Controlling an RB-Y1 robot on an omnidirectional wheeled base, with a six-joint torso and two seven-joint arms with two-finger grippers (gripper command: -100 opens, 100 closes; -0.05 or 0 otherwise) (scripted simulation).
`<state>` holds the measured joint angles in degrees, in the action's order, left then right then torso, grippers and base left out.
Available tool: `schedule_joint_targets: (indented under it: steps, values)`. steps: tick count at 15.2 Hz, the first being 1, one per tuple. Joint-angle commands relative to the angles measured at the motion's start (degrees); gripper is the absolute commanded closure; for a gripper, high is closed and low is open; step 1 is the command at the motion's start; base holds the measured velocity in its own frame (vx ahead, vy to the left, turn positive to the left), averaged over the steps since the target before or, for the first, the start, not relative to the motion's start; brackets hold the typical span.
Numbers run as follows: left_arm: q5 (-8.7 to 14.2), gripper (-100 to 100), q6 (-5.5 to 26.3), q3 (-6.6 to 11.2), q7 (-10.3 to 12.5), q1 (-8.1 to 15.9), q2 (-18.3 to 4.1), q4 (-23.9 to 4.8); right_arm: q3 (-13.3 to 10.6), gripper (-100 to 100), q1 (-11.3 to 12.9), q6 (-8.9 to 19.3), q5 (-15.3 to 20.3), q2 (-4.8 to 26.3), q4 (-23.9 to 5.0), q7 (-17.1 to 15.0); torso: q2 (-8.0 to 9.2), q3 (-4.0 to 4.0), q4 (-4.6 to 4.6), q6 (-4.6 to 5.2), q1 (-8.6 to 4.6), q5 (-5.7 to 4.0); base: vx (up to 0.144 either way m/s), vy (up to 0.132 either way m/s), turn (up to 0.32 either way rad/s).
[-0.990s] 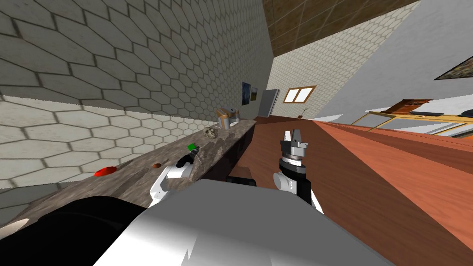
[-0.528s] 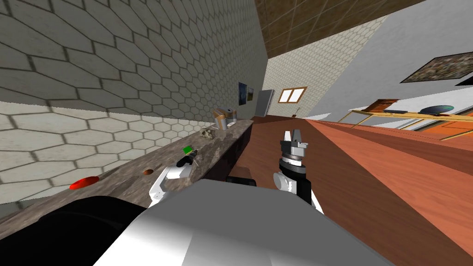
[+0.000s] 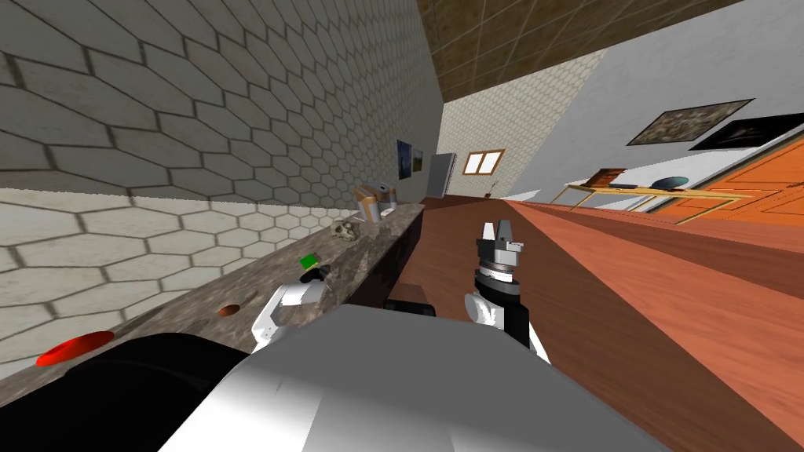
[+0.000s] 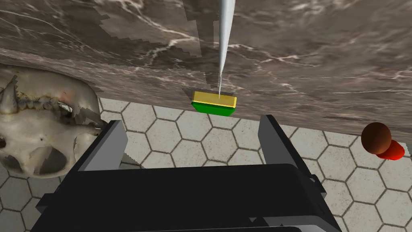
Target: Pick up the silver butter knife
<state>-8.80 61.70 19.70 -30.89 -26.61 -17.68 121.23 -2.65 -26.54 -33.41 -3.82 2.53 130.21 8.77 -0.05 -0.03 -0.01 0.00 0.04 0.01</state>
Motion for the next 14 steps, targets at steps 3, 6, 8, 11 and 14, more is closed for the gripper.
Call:
schedule_joint_targets:
  steps: [3, 6, 8, 11, 14]
  values:
    - [-0.5, -100, 4.8, 0.79, -2.0, 0.0, 0.4, -1.0, 0.0, 0, 0.0, 0.0, 0.0, 0.0, 0.0, 0.0, 0.0, 0.0, 0.0, 0.0, 0.0, 0.0, 0.011, 0.012, -0.119]
    - [-0.6, -100, 6.4, 1.03, -2.6, -0.1, 0.7, -1.3, 0.0, 0, 0.0, 0.0, 0.0, 0.0, 0.0, 0.0, 0.0, 0.0, 0.0, 0.0, -0.01, 0.0, 0.01, 0.01, -0.086]
    - [-0.9, -100, 8.8, 1.36, -3.6, -0.2, 1.0, -1.8, 0.0, 0, 0.0, 0.0, 0.0, 0.0, 0.0, 0.0, 0.0, 0.0, 0.0, 0.0, -0.02, 0.0, 0.01, 0.01, -0.102]
    - [-1.1, -100, 8.9, 1.25, -3.7, -0.1, 1.3, -2.2, 0.0, 0, 0.0, 0.0, 0.0, 0.0, 0.0, 0.0, 0.0, 0.0, 0.0, -0.01, -0.01, 0.0, 0.008, 0.011, -0.077]
    - [-1.6, -100, 7.5, 1.38, -2.9, 1.4, 0.8, -5.9, 0.0, 0, 0.0, 0.0, 0.0, 0.0, 0.0, 0.0, 0.07, 0.04, 0.01, -0.01, 0.02, 0.0, -0.016, 0.02, -0.045]
